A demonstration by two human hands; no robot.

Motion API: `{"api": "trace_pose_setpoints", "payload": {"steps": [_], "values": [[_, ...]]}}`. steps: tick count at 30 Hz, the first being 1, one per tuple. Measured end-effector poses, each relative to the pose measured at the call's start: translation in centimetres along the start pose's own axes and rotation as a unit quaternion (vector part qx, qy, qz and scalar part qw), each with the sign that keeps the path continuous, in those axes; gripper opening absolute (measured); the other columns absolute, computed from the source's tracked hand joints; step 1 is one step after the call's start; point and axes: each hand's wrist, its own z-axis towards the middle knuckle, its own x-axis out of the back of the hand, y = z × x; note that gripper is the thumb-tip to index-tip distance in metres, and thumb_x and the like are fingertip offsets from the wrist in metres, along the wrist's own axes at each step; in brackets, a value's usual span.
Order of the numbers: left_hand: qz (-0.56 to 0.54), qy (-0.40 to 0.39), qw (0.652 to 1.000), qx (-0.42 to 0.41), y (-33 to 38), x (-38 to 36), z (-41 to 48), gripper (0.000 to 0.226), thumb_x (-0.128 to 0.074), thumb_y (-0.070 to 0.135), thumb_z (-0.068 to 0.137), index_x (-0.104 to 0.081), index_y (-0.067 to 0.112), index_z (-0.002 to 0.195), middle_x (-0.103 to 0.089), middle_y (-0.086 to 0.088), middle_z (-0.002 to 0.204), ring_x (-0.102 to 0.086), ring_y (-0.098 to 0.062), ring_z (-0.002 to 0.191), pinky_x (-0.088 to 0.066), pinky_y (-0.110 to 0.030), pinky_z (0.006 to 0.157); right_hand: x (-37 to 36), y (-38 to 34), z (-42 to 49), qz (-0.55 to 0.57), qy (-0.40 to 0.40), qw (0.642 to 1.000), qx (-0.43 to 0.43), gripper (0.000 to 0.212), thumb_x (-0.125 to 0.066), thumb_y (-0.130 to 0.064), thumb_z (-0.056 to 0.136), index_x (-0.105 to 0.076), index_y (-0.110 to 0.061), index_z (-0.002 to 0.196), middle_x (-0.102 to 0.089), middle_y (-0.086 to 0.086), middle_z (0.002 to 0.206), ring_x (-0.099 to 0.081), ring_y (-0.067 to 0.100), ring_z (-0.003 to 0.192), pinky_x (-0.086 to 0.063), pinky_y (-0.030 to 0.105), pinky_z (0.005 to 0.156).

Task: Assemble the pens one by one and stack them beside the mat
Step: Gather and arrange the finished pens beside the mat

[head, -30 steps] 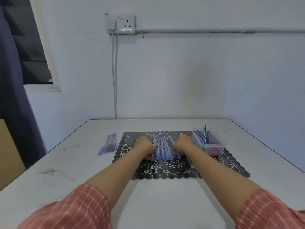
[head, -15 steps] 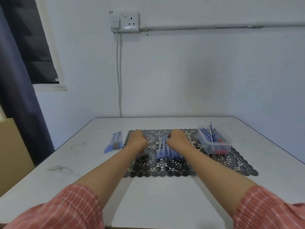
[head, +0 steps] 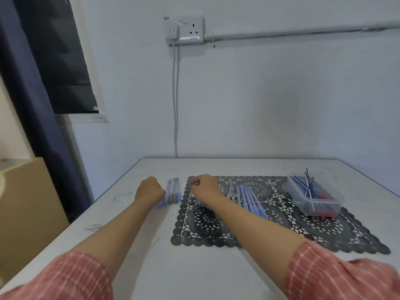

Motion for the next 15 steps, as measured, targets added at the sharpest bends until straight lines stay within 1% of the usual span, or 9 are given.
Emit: {"api": "trace_pose_setpoints", "payload": {"steps": [1,2,4,7,9,11,12,13,15], "values": [[-0.006,-0.012,1.000,0.003,-0.2,0.2,0.3,0.014,-0.060,0.006,0.074,-0.053,0.007,0.061,-0.060,-0.018,0.072,-0.062,-0.028,0.069,-0.034,-0.022,0.046,-0.6,-0.3,0.3,-0.004,-0.007,1.000,-0.005,0.029,-0.052,-0.006,0.086,-0.065,-0.004,0.112,-0.062,0.010,0.119,-0.057,0.022,0.108,-0.042,0.023,0.086],[-0.010,-0.019,1.000,0.002,-0.5,0.2,0.5,0.008,-0.065,0.010,0.074,-0.060,0.006,0.068,-0.064,-0.014,0.075,-0.061,-0.025,0.069,-0.039,-0.022,0.050,-1.0,-0.6,0.7,-0.007,-0.015,1.000,-0.008,0.031,-0.052,-0.007,0.086,-0.063,-0.004,0.115,-0.060,0.010,0.122,-0.055,0.021,0.111,-0.042,0.023,0.089],[-0.004,-0.041,0.999,0.007,-0.8,0.1,1.0,0.019,-0.071,0.017,0.072,-0.066,0.004,0.085,-0.067,-0.011,0.087,-0.063,-0.023,0.074,-0.047,-0.025,0.058,-1.7,-1.2,1.2,-0.012,-0.033,0.999,-0.009,0.035,-0.051,-0.007,0.086,-0.059,-0.007,0.121,-0.057,0.010,0.126,-0.054,0.021,0.113,-0.041,0.023,0.090],[0.008,-0.062,0.998,0.016,-1.2,0.1,1.5,0.026,-0.075,0.019,0.070,-0.064,0.003,0.089,-0.066,-0.012,0.088,-0.064,-0.025,0.075,-0.050,-0.026,0.059,-2.6,-2.2,2.0,-0.027,-0.055,0.998,0.004,0.033,-0.047,-0.005,0.089,-0.059,-0.006,0.120,-0.055,0.011,0.127,-0.057,0.025,0.109,-0.043,0.023,0.084],[0.019,-0.065,0.997,0.024,-1.4,0.0,1.7,0.020,-0.072,0.012,0.067,-0.063,0.002,0.082,-0.064,-0.011,0.079,-0.064,-0.025,0.075,-0.047,-0.024,0.053,-3.2,-2.8,2.4,-0.044,-0.066,0.997,-0.008,0.027,-0.047,-0.003,0.089,-0.064,0.000,0.110,-0.061,0.014,0.118,-0.061,0.027,0.101,-0.049,0.028,0.085],[0.029,-0.065,0.997,0.034,-1.7,0.0,2.0,0.013,-0.065,0.004,0.061,-0.058,0.004,0.072,-0.057,-0.008,0.068,-0.063,-0.024,0.071,-0.038,-0.020,0.045,-3.7,-3.1,2.9,-0.108,-0.098,0.989,-0.019,0.014,-0.053,-0.003,0.086,-0.065,0.002,0.091,-0.065,0.013,0.094,-0.062,0.025,0.089,-0.052,0.031,0.085],[0.030,-0.064,0.997,0.037,-1.8,-0.1,2.2,0.012,-0.064,0.002,0.059,-0.057,0.005,0.069,-0.055,-0.008,0.065,-0.062,-0.023,0.069,-0.035,-0.018,0.043,-3.6,-3.4,2.8,-0.150,-0.117,0.982,-0.023,0.006,-0.058,-0.005,0.084,-0.061,0.000,0.081,-0.060,0.010,0.080,-0.059,0.023,0.083,-0.052,0.030,0.083],[0.031,-0.066,0.996,0.041,-1.9,-0.1,2.3,0.013,-0.064,0.002,0.057,-0.057,0.005,0.068,-0.055,-0.007,0.064,-0.062,-0.023,0.067,-0.034,-0.018,0.042,-3.7,-3.5,2.8,-0.178,-0.126,0.976,-0.023,0.006,-0.061,-0.006,0.082,-0.058,-0.002,0.080,-0.053,0.007,0.071,-0.056,0.022,0.080,-0.051,0.029,0.079],[0.039,-0.070,0.996,0.044,-2.0,0.1,2.5,0.015,-0.065,0.003,0.054,-0.059,0.006,0.067,-0.056,-0.007,0.063,-0.061,-0.021,0.063,-0.034,-0.016,0.041,-3.8,-3.2,2.7,-0.190,-0.122,0.974,-0.016,0.010,-0.063,-0.006,0.081,-0.059,0.000,0.088,-0.052,0.007,0.074,-0.056,0.023,0.080,-0.048,0.027,0.071]]}}
